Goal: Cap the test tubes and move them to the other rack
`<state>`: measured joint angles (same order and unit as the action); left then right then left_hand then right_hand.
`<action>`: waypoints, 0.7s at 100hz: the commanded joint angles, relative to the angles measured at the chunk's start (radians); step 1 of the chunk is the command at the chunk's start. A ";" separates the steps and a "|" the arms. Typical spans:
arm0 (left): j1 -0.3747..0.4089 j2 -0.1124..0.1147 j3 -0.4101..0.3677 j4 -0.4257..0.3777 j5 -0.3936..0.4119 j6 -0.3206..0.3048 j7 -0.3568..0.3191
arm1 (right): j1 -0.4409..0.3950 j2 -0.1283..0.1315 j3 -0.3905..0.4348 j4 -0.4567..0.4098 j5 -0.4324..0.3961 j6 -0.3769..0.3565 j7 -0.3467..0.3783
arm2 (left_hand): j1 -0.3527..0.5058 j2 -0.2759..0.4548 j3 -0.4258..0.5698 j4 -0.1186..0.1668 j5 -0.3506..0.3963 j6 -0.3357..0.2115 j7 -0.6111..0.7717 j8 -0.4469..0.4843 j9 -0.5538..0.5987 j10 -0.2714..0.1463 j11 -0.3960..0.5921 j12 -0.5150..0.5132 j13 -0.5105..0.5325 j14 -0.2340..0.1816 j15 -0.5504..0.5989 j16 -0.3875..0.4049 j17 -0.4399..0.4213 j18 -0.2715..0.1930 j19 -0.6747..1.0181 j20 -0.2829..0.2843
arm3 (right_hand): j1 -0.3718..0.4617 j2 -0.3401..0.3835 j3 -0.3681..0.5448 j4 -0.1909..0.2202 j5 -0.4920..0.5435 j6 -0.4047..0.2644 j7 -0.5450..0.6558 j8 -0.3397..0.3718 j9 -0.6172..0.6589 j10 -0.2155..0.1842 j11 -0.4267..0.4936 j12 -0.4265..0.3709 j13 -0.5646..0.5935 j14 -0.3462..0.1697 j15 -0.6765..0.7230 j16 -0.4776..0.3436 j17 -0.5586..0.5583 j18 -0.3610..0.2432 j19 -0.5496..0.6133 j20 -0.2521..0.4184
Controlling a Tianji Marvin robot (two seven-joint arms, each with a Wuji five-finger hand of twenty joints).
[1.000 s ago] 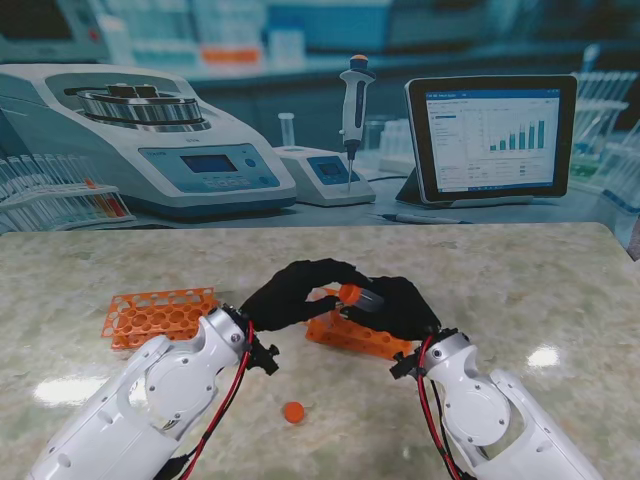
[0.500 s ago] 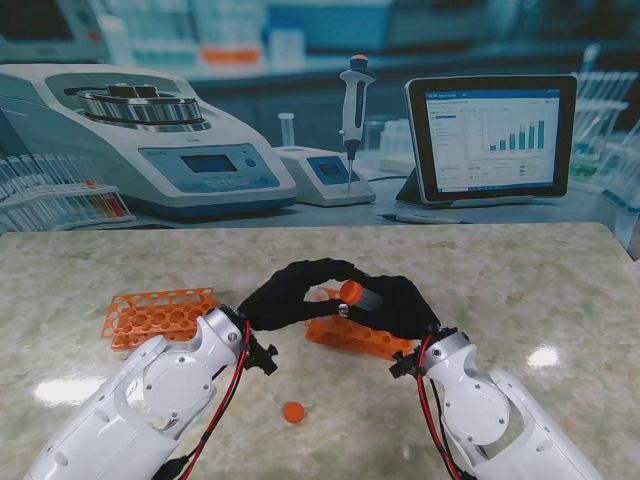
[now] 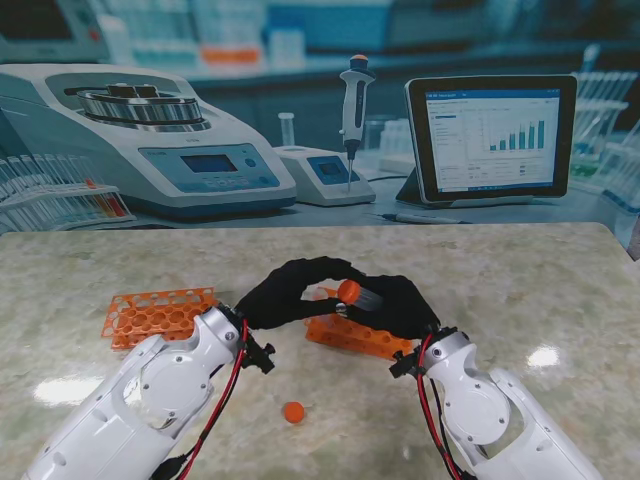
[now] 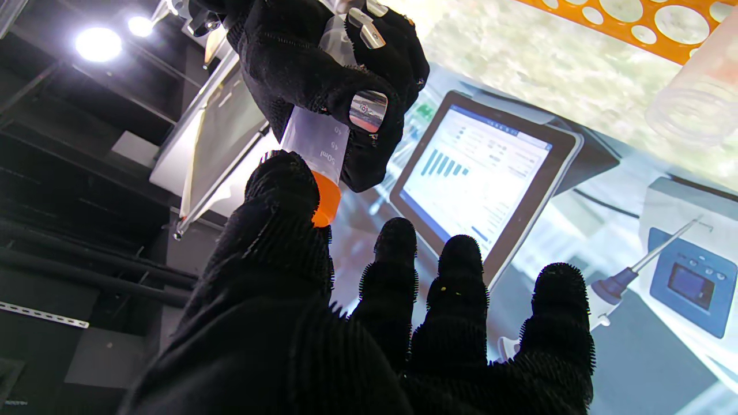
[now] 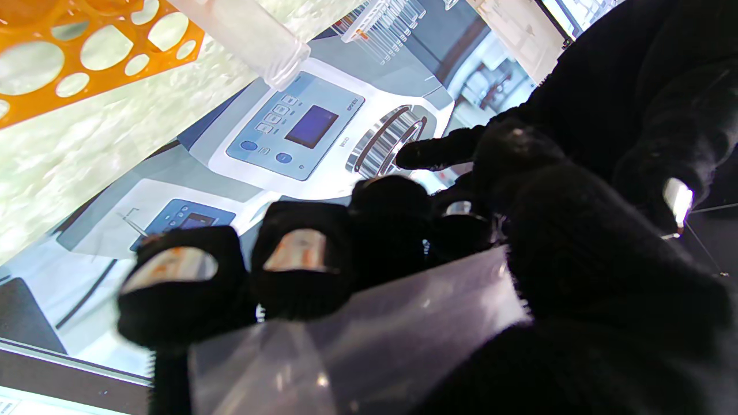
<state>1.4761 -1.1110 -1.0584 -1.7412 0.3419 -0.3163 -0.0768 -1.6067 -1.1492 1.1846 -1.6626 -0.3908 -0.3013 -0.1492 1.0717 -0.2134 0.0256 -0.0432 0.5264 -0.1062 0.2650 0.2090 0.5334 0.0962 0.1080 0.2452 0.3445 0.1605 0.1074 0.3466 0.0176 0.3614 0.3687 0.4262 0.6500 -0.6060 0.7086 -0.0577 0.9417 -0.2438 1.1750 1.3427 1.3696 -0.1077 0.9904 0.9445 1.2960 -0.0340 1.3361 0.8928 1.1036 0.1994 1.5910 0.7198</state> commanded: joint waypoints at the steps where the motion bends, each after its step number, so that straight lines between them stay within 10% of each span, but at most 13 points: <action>1: 0.005 0.002 -0.003 -0.003 -0.002 -0.001 -0.003 | -0.003 -0.004 0.000 -0.006 0.003 0.003 0.001 | 0.022 0.046 0.012 0.034 0.043 -0.022 0.023 0.007 -0.016 -0.022 -0.017 -0.017 -0.024 -0.008 -0.018 -0.011 -0.007 -0.016 -0.041 -0.013 | 0.003 0.019 -0.011 -0.022 -0.008 -0.036 0.023 0.024 -0.006 -0.011 0.013 -0.002 0.022 -0.035 0.032 0.011 0.018 0.002 0.036 0.001; 70: 0.012 -0.001 -0.013 -0.014 -0.018 -0.002 0.004 | 0.002 -0.004 0.002 -0.002 0.005 0.015 0.001 | -0.162 0.090 -0.038 0.022 0.026 0.068 -0.027 -0.020 -0.027 -0.014 -0.023 -0.016 -0.028 -0.008 -0.020 -0.011 -0.008 -0.018 -0.051 -0.008 | 0.003 0.019 -0.010 -0.022 -0.008 -0.037 0.023 0.025 -0.005 -0.011 0.014 -0.001 0.022 -0.033 0.030 0.010 0.018 0.004 0.034 0.001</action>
<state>1.4830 -1.1110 -1.0702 -1.7462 0.3275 -0.3211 -0.0751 -1.6018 -1.1497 1.1864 -1.6626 -0.3908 -0.2924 -0.1493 0.9309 -0.1693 0.0014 -0.0313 0.5293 -0.0477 0.2549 0.1959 0.5334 0.0962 0.1080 0.2452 0.3445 0.1605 0.1073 0.3465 0.0176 0.3614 0.3573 0.4262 0.6500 -0.6088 0.7081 -0.0577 0.9399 -0.2440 1.1748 1.3427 1.3697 -0.1077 0.9904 0.9445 1.2959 -0.0340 1.3361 0.8928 1.1036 0.1993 1.5910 0.7198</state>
